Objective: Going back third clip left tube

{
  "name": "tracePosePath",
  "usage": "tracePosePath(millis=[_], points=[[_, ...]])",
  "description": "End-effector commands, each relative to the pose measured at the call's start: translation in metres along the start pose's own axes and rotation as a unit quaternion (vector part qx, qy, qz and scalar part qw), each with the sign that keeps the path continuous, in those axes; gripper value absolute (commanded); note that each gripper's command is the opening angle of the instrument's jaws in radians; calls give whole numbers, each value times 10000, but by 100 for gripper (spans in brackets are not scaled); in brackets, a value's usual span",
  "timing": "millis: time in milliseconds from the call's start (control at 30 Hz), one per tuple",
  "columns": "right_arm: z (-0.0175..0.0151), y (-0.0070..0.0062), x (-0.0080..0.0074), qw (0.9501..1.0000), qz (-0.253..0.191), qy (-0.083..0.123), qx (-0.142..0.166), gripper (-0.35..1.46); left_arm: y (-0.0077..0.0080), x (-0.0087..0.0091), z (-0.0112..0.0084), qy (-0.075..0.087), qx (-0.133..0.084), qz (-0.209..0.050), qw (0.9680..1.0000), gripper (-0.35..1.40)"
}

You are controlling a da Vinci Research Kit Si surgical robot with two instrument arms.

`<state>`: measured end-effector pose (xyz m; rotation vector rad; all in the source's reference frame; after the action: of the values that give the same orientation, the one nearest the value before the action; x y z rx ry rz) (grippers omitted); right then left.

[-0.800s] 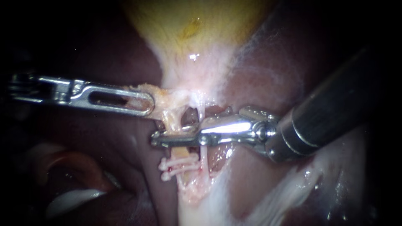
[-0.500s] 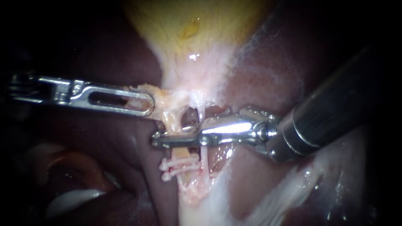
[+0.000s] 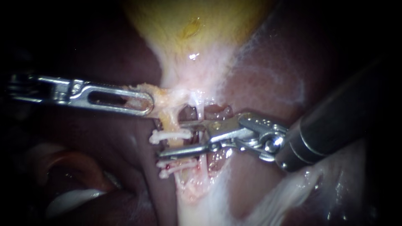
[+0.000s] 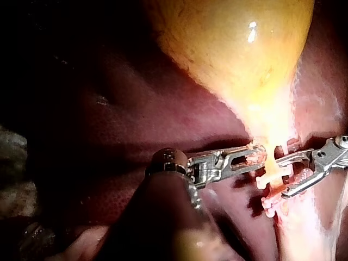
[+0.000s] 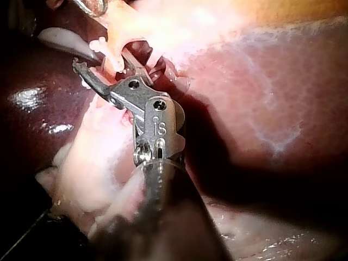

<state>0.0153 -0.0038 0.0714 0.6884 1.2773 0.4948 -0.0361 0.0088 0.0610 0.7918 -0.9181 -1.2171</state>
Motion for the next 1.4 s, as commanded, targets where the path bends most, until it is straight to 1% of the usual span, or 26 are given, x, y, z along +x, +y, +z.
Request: tracePosePath(millis=[33, 133, 233, 367, 600, 700, 833, 933, 1000, 1100, 1200, 1233, 1400], points=[[-5, 0, 1, 10000, -87, -5, -3, 50, 0, 0, -1, 1, 2, 0, 10000, -35], [-26, 0, -1, 9990, -449, -17, -46, 50, 0, 0, -1, 2, 3, 1, 10000, -35], [-52, 0, -1, 9968, -799, -35, -77, 50, 0, 0, -1, 3, 4, 2, 10000, -35], [-91, -1, 3, 9939, -1096, -48, -101, 50, 1, 0, -1, 3, 4, 2, 10000, -35], [-156, -13, 20, 9911, -1331, -54, -85, 50, 1, 0, -2, 5, 6, 3, 10000, -35], [-174, -15, 25, 9907, -1355, -54, -89, 50, 1, 0, -2, 4, 5, 3, 10000, -35], [-183, -16, 25, 9908, -1352, -55, -68, 50, 2, 0, 0, 1, 2, 5, 10000, -35], [-183, -17, 24, 9907, -1357, -56, -62, 50, 7, 2, 6, -12, -9, 16, 10000, -35], [-183, -17, 24, 9907, -1358, -57, -45, 50, 12, 5, 14, -38, -34, 31, 10000, -35], [-183, -18, 24, 9907, -1358, -57, -43, 50, 20, 7, 31, -18, 14, 51, 10000, -35], [-183, -19, 24, 9907, -1359, -57, -40, 50, 26, 7, 46, 19, 15, 65, 10000, -35], [-183, -20, 24, 9907, -1359, -57, -39, 50, 30, 7, 54, 27, 4, 71, 10000, -35], [-182, -22, 24, 9907, -1359, -57, -37, 50, 38, 8, 72, 70, -11, 89, 9999, -35]])
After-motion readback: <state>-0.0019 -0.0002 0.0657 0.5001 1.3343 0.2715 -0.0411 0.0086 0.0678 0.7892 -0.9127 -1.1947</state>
